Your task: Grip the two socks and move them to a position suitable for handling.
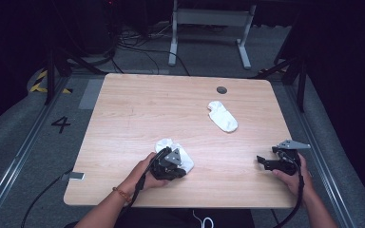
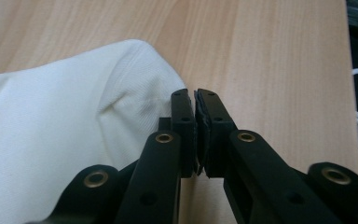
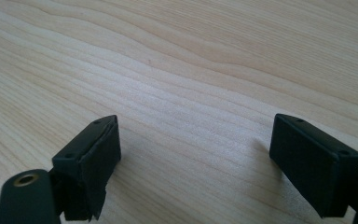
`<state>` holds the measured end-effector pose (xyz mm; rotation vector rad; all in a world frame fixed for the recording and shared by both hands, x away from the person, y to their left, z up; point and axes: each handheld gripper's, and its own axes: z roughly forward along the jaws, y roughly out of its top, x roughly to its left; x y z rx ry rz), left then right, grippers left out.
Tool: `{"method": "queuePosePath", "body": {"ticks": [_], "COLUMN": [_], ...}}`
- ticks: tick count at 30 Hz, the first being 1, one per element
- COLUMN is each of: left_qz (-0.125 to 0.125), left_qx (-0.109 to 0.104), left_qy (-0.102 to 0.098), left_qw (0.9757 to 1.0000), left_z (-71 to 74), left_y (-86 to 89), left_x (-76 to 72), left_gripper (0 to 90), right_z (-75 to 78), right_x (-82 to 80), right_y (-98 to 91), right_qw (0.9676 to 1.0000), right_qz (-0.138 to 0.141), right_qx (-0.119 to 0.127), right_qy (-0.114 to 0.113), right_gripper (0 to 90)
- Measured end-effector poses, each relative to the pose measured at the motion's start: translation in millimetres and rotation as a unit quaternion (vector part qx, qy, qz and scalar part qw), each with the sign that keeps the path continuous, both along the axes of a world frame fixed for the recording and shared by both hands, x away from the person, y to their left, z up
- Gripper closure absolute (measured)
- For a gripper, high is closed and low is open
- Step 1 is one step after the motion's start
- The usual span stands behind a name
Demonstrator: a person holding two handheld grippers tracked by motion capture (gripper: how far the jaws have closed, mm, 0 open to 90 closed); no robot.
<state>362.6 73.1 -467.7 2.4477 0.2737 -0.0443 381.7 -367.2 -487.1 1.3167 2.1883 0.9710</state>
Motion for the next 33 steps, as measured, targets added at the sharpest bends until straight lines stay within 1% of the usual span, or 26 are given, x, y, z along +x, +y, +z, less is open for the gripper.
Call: {"method": "queuePosePath", "body": {"ticks": [1,2,3,4,6,8,9,11,12,13,14,15,16,17,18,21,23,24,25,27,28,29,30,31,32,33], "left_qz": [-0.009,-0.009,-0.019,-0.019,-0.009,-0.005,0.035,0.064,0.064,0.112,0.112,0.147,0.156,0.159,0.168,0.175,0.18,0.183,0.181,0.183,0.19,0.19,0.198,0.201,0.205,0.205], "left_qx": [0.0,0.0,0.001,0.002,0.007,0.007,0.009,-0.004,-0.004,-0.018,-0.018,-0.017,-0.017,-0.011,-0.001,0.005,0.006,0.004,0.004,0.008,0.006,0.006,0.004,0.006,0.006,0.006], "left_qy": [0.001,0.001,0.001,-0.001,-0.001,-0.001,-0.007,-0.006,-0.006,0.0,0.0,-0.002,-0.001,-0.001,-0.006,-0.011,-0.016,-0.018,-0.022,-0.032,-0.032,-0.032,-0.034,-0.036,-0.042,-0.042], "left_qw": [1.0,1.0,0.9998,0.9998,0.9999,1.0,0.9993,0.9979,0.9979,0.9935,0.9935,0.989,0.9876,0.9872,0.9857,0.9845,0.9835,0.9829,0.9833,0.9825,0.9812,0.9812,0.9795,0.9789,0.9779,0.9779], "left_z": [-0.1,-0.1,1.2,1.7,3.6,4.8,8.3,11.3,11.3,13.1,13.1,10.5,8.7,6.3,3.4,-2.0,-2.5,-3.3,-3.6,-4.1,-4.6,-4.6,-5.2,-5.5,-6.1,-6.1], "left_y": [-0.4,-0.4,0.0,0.9,6.3,11.0,24.4,37.7,37.7,51.8,51.8,58.0,58.7,59.0,58.2,56.2,55.4,55.2,55.3,55.3,55.6,55.6,55.9,56.0,55.6,55.6], "left_x": [-1.8,-1.8,-7.9,-9.7,-13.5,-14.8,-14.6,-11.0,-11.0,-3.9,-3.9,4.1,6.7,10.4,14.3,21.7,26.0,27.9,30.1,33.5,35.4,35.4,38.1,40.2,43.1,43.1], "left_gripper": [84.8,83.4,78.5,73.6,60.9,54.2,48.6,45.8,44.4,44.0,42.5,40.6,40.4,40.9,40.4,39.8,37.8,35.9,35.9,35.9,35.5,34.4,34.4,33.8,33.6,33.5], "right_z": [0.0,0.0,0.0,0.0,0.0,-0.1,-0.1,-0.1,-0.1,0.0,0.0,0.1,0.2,0.4,0.6,4.7,8.5,11.3,14.5,22.4,25.3,29.0,29.0,35.0,36.0,36.0], "right_x": [0.0,0.0,-0.1,-0.3,-0.6,-0.6,-0.7,-0.8,-0.8,-0.9,-0.9,-0.8,-0.6,-0.4,0.0,1.4,3.4,4.8,6.7,10.2,12.4,15.6,15.6,25.6,29.0,29.0], "right_y": [0.0,0.0,0.0,0.1,0.0,-0.2,0.0,0.0,0.0,0.3,0.3,0.4,0.3,0.3,0.3,3.6,9.0,12.3,15.9,24.4,28.4,34.7,34.7,51.7,56.9,56.9], "right_qw": [1.0,1.0,1.0,1.0,1.0,1.0,1.0,1.0,1.0,1.0,1.0,1.0,1.0,1.0,1.0,0.9998,0.9996,0.9995,0.9992,0.9977,0.997,0.996,0.996,0.9937,0.9933,0.9933], "right_qz": [0.0,0.0,0.0,0.0,0.001,0.003,0.002,0.002,0.002,0.001,0.001,0.001,0.002,0.003,0.004,0.013,0.022,0.025,0.033,0.057,0.066,0.077,0.077,0.096,0.099,0.099], "right_qx": [0.0,0.0,0.0,0.0,0.0,-0.002,-0.003,-0.004,-0.004,-0.001,-0.001,-0.001,-0.001,-0.002,-0.003,-0.012,-0.017,-0.009,-0.004,0.013,0.015,0.008,0.008,-0.006,-0.007,-0.007], "right_qy": [0.0,0.0,0.0,0.0,-0.001,-0.001,-0.002,-0.002,-0.002,-0.001,-0.002,-0.001,-0.001,0.0,0.002,0.004,-0.009,-0.015,-0.023,-0.035,-0.037,-0.044,-0.044,-0.057,-0.058,-0.058], "right_gripper": [16.9,16.9,16.9,17.0,16.9,17.0,17.0,17.0,17.0,17.0,17.0,17.0,17.1,17.1,17.4,28.0,29.7,31.8,33.2,36.2,36.9,39.7,39.7,44.6,46.7,46.7]}}
